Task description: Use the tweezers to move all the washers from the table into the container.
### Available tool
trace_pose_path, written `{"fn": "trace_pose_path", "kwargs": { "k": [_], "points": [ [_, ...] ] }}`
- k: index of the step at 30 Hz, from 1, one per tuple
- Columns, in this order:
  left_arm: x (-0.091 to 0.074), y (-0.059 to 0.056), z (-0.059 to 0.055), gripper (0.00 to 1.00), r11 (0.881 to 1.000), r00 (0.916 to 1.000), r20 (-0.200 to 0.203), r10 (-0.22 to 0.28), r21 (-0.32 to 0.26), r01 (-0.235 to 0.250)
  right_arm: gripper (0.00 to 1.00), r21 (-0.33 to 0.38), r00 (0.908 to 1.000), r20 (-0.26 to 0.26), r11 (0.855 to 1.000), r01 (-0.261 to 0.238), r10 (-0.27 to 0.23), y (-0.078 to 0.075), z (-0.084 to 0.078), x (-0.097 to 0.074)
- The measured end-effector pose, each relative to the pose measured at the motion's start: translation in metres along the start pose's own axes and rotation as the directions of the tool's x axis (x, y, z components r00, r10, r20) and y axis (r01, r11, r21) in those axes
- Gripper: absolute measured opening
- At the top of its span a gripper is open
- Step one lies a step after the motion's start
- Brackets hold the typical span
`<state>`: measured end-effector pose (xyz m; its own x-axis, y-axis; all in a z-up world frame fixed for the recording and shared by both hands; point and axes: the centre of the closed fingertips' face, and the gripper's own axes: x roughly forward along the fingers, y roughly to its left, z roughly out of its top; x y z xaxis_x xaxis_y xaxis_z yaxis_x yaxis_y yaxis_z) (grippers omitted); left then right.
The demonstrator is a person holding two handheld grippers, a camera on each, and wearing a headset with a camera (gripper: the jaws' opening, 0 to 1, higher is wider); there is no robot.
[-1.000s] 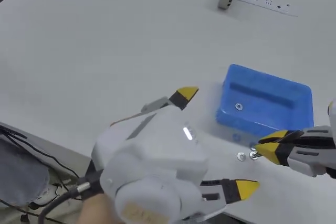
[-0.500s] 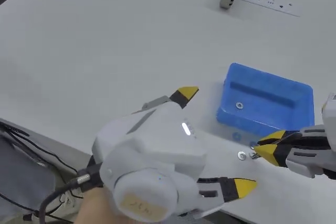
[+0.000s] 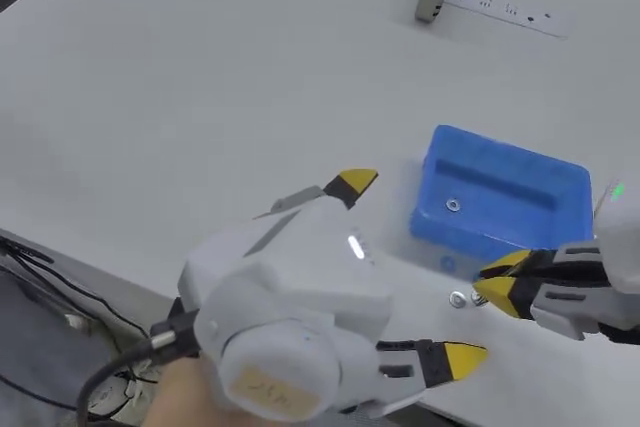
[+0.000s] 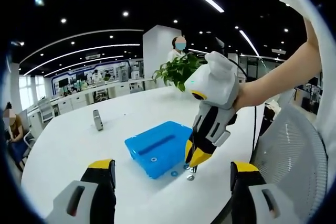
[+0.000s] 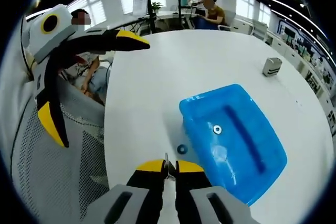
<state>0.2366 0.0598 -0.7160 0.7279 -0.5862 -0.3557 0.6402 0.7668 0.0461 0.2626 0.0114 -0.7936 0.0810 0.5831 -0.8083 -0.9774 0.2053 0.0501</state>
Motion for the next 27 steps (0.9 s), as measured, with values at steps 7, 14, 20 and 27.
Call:
{"fn": "trace_pose_path", "kwargs": {
  "k": [7, 14, 20, 27],
  "points": [
    [-0.001, 0.001, 0.003, 0.93, 1.000, 0.9998, 0.019, 0.003, -0.009, -0.002, 0.02, 0.090, 0.9956, 0.076, 0.995, 0.048, -0.054, -0.006, -0.001, -0.005],
    [-0.002, 0.002, 0.005, 0.92, 1.000, 0.9995, 0.032, 0.005, -0.012, -0.004, 0.02, 0.162, 0.9901, 0.125, 0.986, 0.043, -0.064, -0.006, 0.017, -0.034],
    [-0.002, 0.003, 0.006, 0.92, 1.000, 0.9993, 0.036, 0.011, -0.016, -0.010, 0.02, 0.182, 0.9832, 0.163, 0.982, 0.053, -0.083, -0.016, 0.036, -0.053],
    [-0.002, 0.001, 0.006, 0.92, 1.000, 0.9993, 0.039, 0.002, -0.013, -0.001, 0.02, 0.210, 0.9734, 0.201, 0.975, 0.067, -0.110, -0.040, 0.055, -0.057]
  ]
}}
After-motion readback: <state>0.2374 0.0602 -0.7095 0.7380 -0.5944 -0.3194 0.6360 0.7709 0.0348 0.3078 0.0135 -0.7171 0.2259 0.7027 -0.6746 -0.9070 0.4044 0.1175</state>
